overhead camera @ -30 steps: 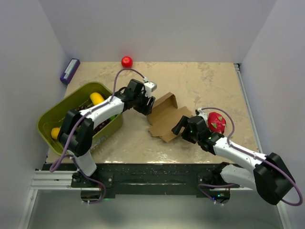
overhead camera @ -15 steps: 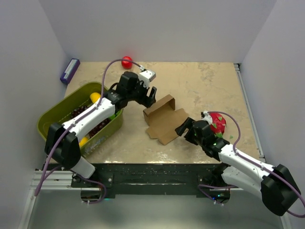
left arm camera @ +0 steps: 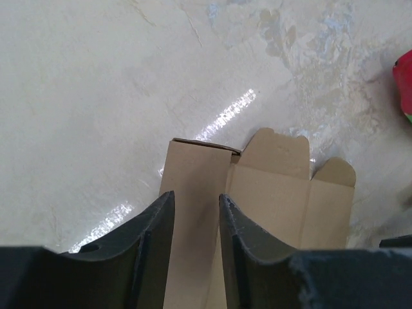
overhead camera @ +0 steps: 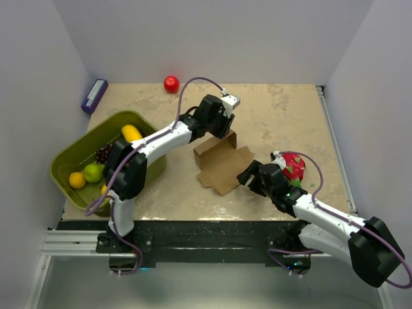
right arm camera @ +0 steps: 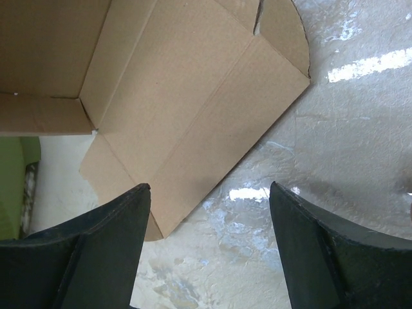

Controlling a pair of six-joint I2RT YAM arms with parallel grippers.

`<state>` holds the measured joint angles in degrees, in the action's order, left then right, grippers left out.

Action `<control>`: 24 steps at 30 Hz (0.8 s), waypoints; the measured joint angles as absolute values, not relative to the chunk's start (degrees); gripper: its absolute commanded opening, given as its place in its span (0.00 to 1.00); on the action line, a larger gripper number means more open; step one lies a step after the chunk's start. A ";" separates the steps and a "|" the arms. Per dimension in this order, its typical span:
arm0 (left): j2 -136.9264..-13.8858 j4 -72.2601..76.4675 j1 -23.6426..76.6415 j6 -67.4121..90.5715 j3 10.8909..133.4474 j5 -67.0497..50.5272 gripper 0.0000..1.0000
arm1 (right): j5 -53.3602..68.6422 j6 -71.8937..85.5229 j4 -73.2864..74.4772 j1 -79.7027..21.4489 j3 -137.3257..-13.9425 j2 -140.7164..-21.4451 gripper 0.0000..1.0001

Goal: Fold the paper box

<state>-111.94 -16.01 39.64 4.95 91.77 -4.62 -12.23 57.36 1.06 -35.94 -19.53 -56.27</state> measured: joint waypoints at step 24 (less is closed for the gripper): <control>-119.13 -14.52 39.81 7.03 96.95 -4.14 0.33 | -10.92 57.34 -1.37 -35.94 -18.52 -56.62 0.76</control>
